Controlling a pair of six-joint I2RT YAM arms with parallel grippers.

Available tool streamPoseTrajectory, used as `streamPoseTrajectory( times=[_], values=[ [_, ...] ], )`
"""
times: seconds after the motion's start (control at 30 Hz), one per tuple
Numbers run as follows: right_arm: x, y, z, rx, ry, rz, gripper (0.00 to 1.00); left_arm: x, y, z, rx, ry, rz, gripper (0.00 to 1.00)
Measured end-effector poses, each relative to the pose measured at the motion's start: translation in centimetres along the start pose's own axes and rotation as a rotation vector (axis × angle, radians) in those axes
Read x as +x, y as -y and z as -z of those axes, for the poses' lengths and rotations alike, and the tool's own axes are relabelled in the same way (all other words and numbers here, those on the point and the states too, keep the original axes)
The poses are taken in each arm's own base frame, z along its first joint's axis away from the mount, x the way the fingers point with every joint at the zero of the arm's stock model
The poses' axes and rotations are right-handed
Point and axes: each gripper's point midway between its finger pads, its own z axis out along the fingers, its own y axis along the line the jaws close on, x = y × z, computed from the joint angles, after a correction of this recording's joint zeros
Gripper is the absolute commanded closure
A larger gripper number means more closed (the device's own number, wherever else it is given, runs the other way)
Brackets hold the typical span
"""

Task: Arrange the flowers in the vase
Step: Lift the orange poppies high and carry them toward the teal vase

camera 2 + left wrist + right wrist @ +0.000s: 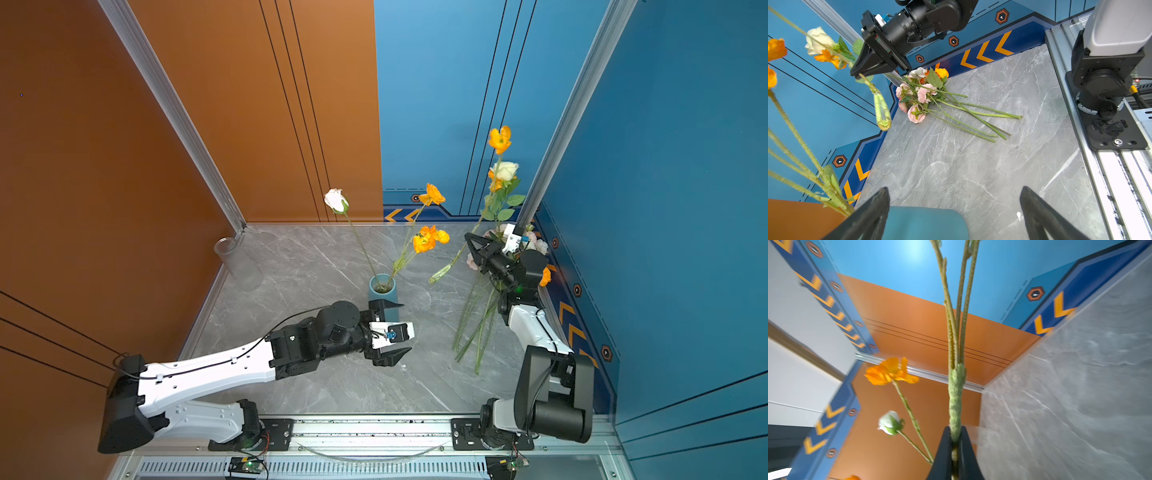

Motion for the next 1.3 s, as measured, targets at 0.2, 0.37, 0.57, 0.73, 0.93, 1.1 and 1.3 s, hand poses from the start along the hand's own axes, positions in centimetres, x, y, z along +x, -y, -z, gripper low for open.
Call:
streamPoseTrajectory(
  times=[0.2,0.37,0.57,0.73,0.93,1.1,1.3],
  values=[
    [0.2,0.2,-1.2,-0.105,-0.026,-0.150,1.00,0.1,0.0,0.0,0.001,-0.002,-0.003,0.02],
    [1.8,-2.2,-2.4,-0.167,-0.098,-0.152,1.00,0.1,0.0,0.0,-0.002,-0.004,-0.011,0.02],
    [3.2,-11.6,-3.6,-0.338,-0.193,-0.001,1.00,0.1,0.0,0.0,-0.002,-0.004,-0.012,0.02],
    [3.3,-16.3,-2.4,-0.443,-0.200,0.085,1.00,0.1,0.0,0.0,-0.002,-0.004,-0.011,0.02],
    [2.2,-16.3,-1.6,-0.422,-0.211,0.089,1.00,0.1,0.0,0.0,-0.002,-0.004,-0.012,0.02],
    [3.9,-22.2,-1.5,-0.513,-0.296,0.175,1.00,0.1,0.0,0.0,-0.002,-0.004,-0.012,0.02],
    [4.9,-25.1,-0.4,-0.523,-0.315,0.259,1.00,0.1,0.0,0.0,-0.002,-0.005,-0.012,0.02]
  ],
)
